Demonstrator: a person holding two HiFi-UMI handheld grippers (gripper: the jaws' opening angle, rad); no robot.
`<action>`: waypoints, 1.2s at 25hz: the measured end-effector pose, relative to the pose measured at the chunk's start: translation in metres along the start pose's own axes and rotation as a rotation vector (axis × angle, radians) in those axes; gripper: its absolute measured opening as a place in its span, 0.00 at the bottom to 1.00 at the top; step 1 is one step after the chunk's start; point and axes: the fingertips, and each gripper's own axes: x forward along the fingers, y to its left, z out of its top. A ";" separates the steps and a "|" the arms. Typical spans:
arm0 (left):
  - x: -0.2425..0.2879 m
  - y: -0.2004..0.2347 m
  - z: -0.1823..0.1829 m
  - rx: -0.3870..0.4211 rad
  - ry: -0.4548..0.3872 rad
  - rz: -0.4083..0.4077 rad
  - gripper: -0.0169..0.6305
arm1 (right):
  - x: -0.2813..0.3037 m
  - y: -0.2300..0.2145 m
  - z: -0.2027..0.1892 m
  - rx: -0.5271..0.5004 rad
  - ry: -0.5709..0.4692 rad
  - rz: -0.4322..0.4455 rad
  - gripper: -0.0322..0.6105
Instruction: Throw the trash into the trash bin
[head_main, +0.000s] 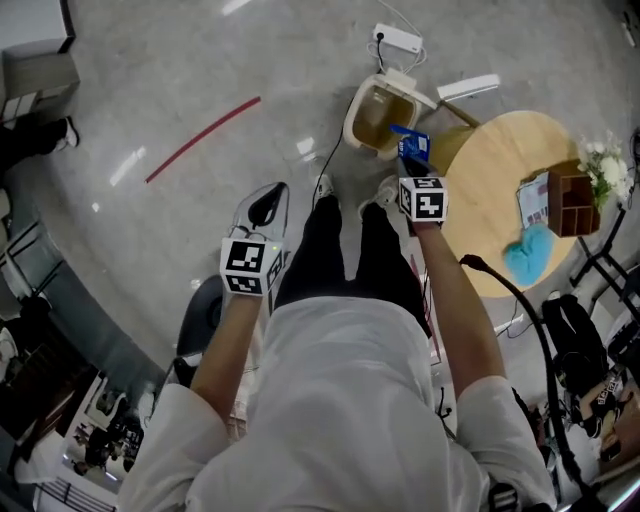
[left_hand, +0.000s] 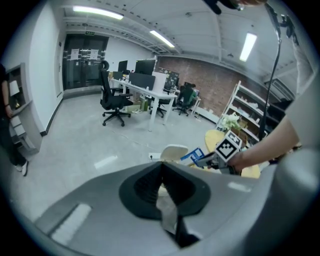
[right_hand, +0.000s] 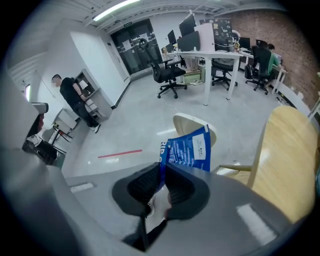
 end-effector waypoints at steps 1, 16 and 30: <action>0.003 0.002 -0.003 0.007 0.003 -0.001 0.03 | 0.006 0.000 -0.002 -0.001 0.005 0.004 0.11; 0.063 0.023 -0.055 0.039 0.053 0.000 0.03 | 0.099 -0.017 -0.034 0.044 0.043 0.028 0.10; 0.126 0.022 -0.095 0.069 0.108 -0.038 0.03 | 0.174 -0.041 -0.062 0.124 0.030 0.043 0.10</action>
